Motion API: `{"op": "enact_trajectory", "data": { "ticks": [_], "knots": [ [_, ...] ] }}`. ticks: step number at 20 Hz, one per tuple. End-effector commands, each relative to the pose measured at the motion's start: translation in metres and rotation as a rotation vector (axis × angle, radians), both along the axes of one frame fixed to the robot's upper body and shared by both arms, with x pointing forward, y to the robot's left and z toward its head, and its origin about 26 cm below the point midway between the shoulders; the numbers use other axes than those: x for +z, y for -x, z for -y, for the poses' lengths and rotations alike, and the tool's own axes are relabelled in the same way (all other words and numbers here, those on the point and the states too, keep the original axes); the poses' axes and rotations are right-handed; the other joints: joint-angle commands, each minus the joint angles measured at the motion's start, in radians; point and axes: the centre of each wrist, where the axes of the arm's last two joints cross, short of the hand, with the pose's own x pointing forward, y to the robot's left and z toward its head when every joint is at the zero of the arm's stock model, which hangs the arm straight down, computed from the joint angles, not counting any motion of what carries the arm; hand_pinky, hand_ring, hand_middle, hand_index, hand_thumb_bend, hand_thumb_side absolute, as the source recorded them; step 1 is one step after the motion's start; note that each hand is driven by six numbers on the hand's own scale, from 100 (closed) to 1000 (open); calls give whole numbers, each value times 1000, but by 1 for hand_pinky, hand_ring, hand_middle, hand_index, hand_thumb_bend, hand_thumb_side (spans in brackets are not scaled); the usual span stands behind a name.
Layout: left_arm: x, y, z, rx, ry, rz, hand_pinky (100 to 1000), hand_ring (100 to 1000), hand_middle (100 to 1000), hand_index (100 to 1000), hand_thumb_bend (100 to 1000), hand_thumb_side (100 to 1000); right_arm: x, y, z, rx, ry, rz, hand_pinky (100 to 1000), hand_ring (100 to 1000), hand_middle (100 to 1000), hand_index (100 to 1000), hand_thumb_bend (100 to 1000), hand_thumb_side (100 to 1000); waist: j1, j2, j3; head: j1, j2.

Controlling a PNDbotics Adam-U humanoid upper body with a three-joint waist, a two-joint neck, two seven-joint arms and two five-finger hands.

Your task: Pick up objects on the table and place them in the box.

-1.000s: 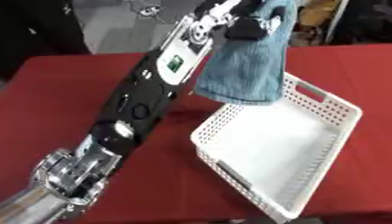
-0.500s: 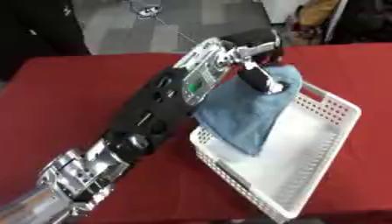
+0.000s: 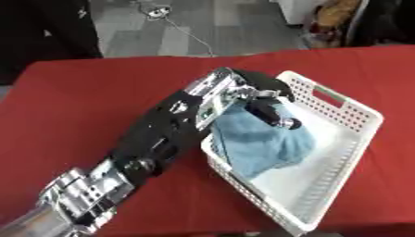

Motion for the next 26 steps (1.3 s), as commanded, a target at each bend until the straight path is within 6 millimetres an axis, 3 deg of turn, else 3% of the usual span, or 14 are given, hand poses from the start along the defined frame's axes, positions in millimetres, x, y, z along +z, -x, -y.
{"op": "enact_trajectory", "data": {
  "ticks": [1,10,14,15,16,17,19,22,23,26],
  "knots": [
    [13,-3,-4,7,12,43,816,963,1000,989,661,1000,9,2,0,3,20,31,811,850,826,953,100,1000,-5,-11,1,2,-1],
    [16,-2,-3,9,27,76,847,995,1000,1000,607,1000,10,2,-1,4,18,32,811,850,825,952,100,1000,-4,-13,0,0,-1],
    [25,0,-6,19,65,142,864,1000,1000,1000,474,1000,10,2,0,1,18,33,811,850,825,952,100,1000,-4,-12,2,-1,-1],
    [32,1,-7,25,98,188,858,1000,1000,1000,370,967,10,2,0,-1,17,32,812,850,826,953,100,1000,-5,-12,3,-2,-1],
    [40,3,-9,30,145,246,858,1000,1000,1000,370,967,10,2,1,-4,17,32,812,850,826,953,100,1000,-5,-12,4,-3,-1],
    [49,5,-11,35,200,303,837,991,1000,1000,276,937,10,2,1,-7,17,33,812,850,826,952,100,1000,-5,-12,5,-5,-1],
    [64,12,-15,47,323,402,820,982,1000,1000,250,902,10,3,2,-15,11,36,815,852,827,952,100,1000,-6,-12,6,-6,-1],
    [98,29,-20,39,571,566,810,975,1000,1000,282,861,10,4,6,-41,-33,43,832,869,840,960,100,1000,-7,-13,6,-8,-1],
    [108,35,-20,23,643,606,802,970,1000,1000,338,834,10,4,7,-53,-63,47,852,887,851,957,100,1000,-7,-13,6,-7,-1],
    [139,58,-11,-107,850,679,808,973,1000,1000,363,833,11,5,10,-102,-205,63,855,890,853,948,100,1000,-8,-15,4,0,-1]
  ]
}}
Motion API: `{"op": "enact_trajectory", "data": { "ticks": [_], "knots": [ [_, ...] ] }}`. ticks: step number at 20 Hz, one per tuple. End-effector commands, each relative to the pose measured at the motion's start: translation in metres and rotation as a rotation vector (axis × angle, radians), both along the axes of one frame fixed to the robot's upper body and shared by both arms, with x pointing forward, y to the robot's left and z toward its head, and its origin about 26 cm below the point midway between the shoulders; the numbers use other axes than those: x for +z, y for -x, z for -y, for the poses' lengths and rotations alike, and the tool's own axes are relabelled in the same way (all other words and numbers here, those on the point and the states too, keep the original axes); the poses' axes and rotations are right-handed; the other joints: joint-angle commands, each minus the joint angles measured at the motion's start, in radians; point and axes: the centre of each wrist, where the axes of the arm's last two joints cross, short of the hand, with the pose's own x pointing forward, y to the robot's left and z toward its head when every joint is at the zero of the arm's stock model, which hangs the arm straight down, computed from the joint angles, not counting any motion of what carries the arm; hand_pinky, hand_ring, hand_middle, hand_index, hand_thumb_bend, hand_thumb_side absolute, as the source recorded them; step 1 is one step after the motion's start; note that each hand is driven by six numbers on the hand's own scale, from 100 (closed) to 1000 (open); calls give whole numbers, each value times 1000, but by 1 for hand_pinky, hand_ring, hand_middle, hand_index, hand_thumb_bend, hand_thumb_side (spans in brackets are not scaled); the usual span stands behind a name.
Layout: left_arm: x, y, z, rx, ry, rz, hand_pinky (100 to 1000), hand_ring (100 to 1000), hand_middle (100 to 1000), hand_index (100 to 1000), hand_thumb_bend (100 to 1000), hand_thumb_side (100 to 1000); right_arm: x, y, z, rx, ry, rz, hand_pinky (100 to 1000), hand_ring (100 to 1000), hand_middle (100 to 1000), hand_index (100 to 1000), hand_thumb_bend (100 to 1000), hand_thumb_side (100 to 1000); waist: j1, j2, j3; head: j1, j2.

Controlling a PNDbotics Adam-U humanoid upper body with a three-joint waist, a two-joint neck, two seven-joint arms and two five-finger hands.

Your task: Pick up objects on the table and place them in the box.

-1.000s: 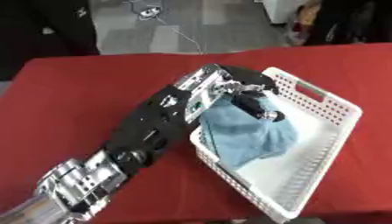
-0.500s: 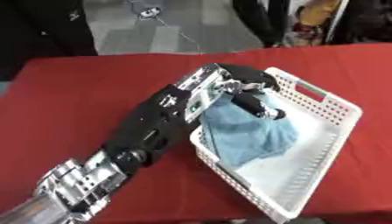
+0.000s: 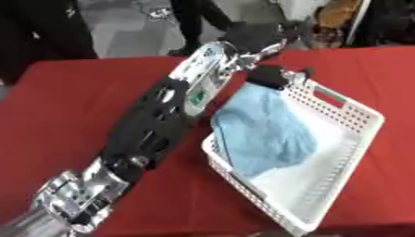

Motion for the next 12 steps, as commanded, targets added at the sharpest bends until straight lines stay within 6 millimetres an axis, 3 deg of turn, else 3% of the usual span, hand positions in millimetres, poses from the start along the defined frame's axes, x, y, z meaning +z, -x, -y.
{"op": "enact_trajectory", "data": {
  "ticks": [1,2,6,9,12],
  "knots": [
    [42,25,3,-137,147,146,810,974,1000,1000,412,874,9,3,3,-45,-117,45,851,875,849,948,100,1000,-7,-13,-2,3,-1],
    [49,33,6,-188,164,161,814,976,1000,1000,369,833,9,3,2,-55,-146,48,851,872,847,948,100,1000,-7,-13,-2,6,-1],
    [70,59,8,-314,185,202,822,982,1000,1000,407,809,8,2,-2,-69,-153,43,848,870,837,943,100,1000,-6,-14,-1,8,-1],
    [79,74,5,-365,198,215,810,977,1000,1000,400,814,8,1,-4,-68,-130,36,847,867,835,942,100,1000,-6,-15,-1,6,-1],
    [79,80,0,-393,226,195,780,960,1000,1000,333,852,8,1,-4,-66,-116,32,844,867,835,943,100,1000,-6,-14,1,5,-1]
  ]
}}
